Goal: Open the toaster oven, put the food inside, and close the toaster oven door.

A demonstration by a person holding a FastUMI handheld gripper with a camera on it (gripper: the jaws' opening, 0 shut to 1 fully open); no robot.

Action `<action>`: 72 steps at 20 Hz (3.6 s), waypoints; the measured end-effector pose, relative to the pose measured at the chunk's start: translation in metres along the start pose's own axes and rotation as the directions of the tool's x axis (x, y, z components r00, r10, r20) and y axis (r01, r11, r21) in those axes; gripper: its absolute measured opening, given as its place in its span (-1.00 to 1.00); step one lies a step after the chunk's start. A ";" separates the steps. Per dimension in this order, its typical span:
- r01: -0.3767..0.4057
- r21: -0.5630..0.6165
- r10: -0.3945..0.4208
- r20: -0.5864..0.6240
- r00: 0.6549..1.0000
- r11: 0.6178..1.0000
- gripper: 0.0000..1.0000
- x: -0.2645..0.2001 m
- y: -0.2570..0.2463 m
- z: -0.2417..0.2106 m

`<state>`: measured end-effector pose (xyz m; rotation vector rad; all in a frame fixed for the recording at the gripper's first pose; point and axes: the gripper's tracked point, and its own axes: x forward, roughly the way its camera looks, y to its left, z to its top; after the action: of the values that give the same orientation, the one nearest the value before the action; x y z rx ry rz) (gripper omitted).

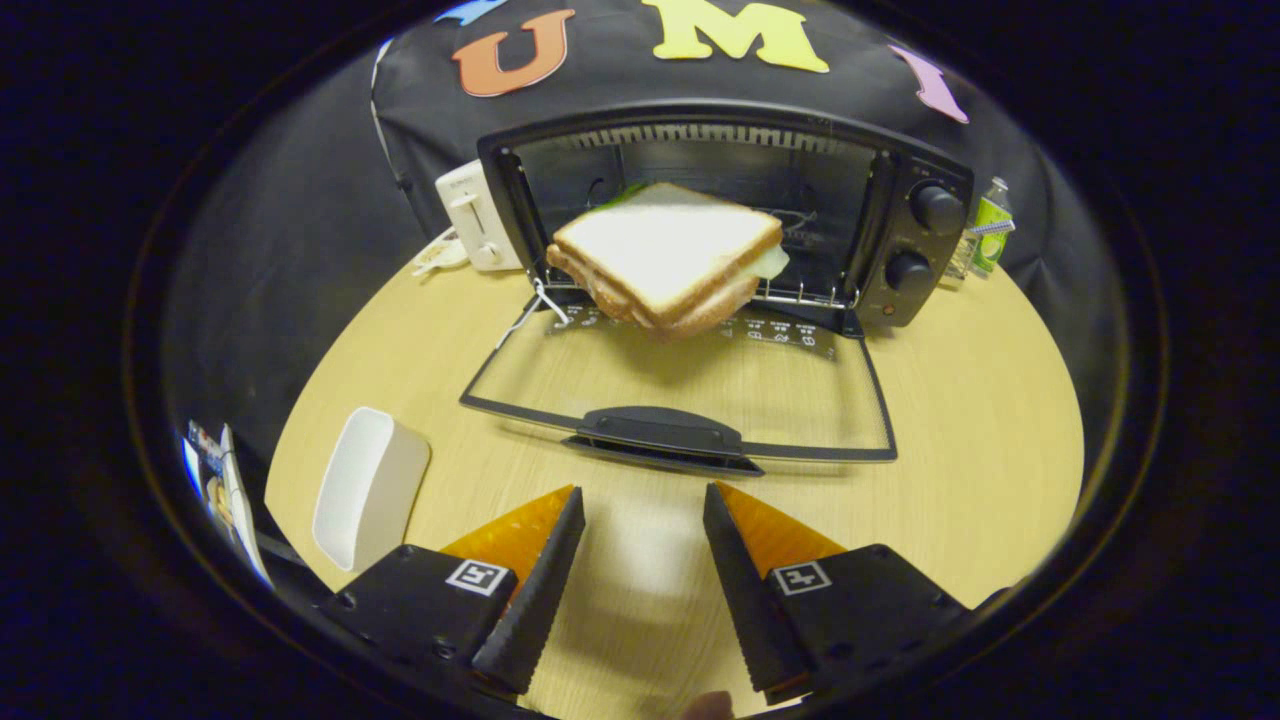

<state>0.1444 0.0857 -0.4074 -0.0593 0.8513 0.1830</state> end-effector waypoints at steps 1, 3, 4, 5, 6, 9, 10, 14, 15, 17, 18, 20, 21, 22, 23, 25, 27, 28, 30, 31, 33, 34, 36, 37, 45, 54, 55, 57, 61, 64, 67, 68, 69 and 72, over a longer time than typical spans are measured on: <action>0.013 0.014 -0.013 0.002 1.000 1.000 0.63 0.005 -0.002 0.001; 0.031 0.051 -0.031 -0.001 1.000 0.998 0.63 0.012 -0.005 -0.001; 0.042 0.069 -0.041 -0.005 0.999 0.997 0.63 0.017 -0.007 -0.003; 0.050 0.083 -0.052 0.021 0.998 0.995 0.63 0.016 -0.008 0.003; 0.059 0.093 -0.061 0.021 0.998 0.994 0.62 0.018 -0.008 0.000; 0.064 0.110 -0.069 0.049 0.996 0.992 0.62 0.016 -0.007 0.004; 0.058 0.123 -0.066 0.054 0.996 0.991 0.63 0.012 -0.006 0.006; 0.035 0.136 -0.053 0.127 0.990 0.990 0.62 -0.019 0.000 0.024; 0.036 0.121 -0.054 0.152 0.987 0.992 0.62 -0.028 0.001 0.028; 0.040 0.095 -0.058 0.205 0.977 0.995 0.62 -0.050 0.001 0.038; 0.041 0.087 -0.060 0.225 0.973 0.995 0.62 -0.062 -0.002 0.045; 0.039 0.067 -0.055 0.265 0.963 0.997 0.63 -0.074 -0.005 0.065; 0.042 0.053 -0.055 0.281 0.958 0.998 0.63 -0.077 -0.008 0.076; 0.046 0.038 -0.056 0.294 0.954 0.998 0.63 -0.079 -0.009 0.090; 0.047 0.027 -0.053 0.304 0.951 0.999 0.63 -0.076 -0.010 0.105; 0.037 0.028 -0.043 0.289 0.956 0.999 0.63 -0.066 -0.011 0.123; 0.039 0.038 -0.048 0.283 0.958 0.999 0.64 -0.061 -0.015 0.139; 0.039 0.040 -0.049 0.291 0.956 0.998 0.64 -0.065 -0.016 0.146; 0.028 0.041 -0.040 0.320 0.947 0.999 0.64 -0.077 -0.013 0.162; 0.022 0.038 -0.034 0.335 0.942 0.999 0.63 -0.085 -0.012 0.169; 0.021 0.046 -0.036 0.374 0.927 0.999 0.64 -0.107 -0.009 0.180; 0.020 0.057 -0.041 0.399 0.916 0.998 0.64 -0.121 -0.009 0.185; 0.021 0.068 -0.049 0.444 0.895 0.997 0.63 -0.152 -0.008 0.194; 0.026 0.071 -0.056 0.467 0.882 0.997 0.64 -0.168 -0.010 0.198; 0.065 0.089 -0.107 0.640 0.761 0.994 0.86 -0.309 -0.008 0.199; 0.111 0.165 -0.197 0.720 0.665 0.980 1.00 -0.394 -0.007 0.155; 0.114 0.172 -0.204 0.719 0.665 0.978 1.00 -0.397 -0.008 0.147; 0.123 0.182 -0.217 0.706 0.674 0.976 1.00 -0.402 -0.010 0.135; 0.162 0.211 -0.265 0.709 0.653 0.964 1.00 -0.419 -0.025 0.126; 0.171 0.210 -0.270 0.707 0.654 0.963 1.00 -0.420 -0.028 0.120; 0.169 0.196 -0.258 0.706 0.660 0.966 1.00 -0.420 -0.025 0.118; 0.170 0.189 -0.254 0.706 0.661 0.967 1.00 -0.420 -0.024 0.118; 0.169 0.181 -0.248 0.708 0.661 0.969 1.00 -0.421 -0.023 0.117; 0.159 0.159 -0.225 0.704 0.674 0.974 1.00 -0.417 -0.017 0.118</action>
<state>-0.0334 0.0269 -0.0168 0.0063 0.0481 -0.0406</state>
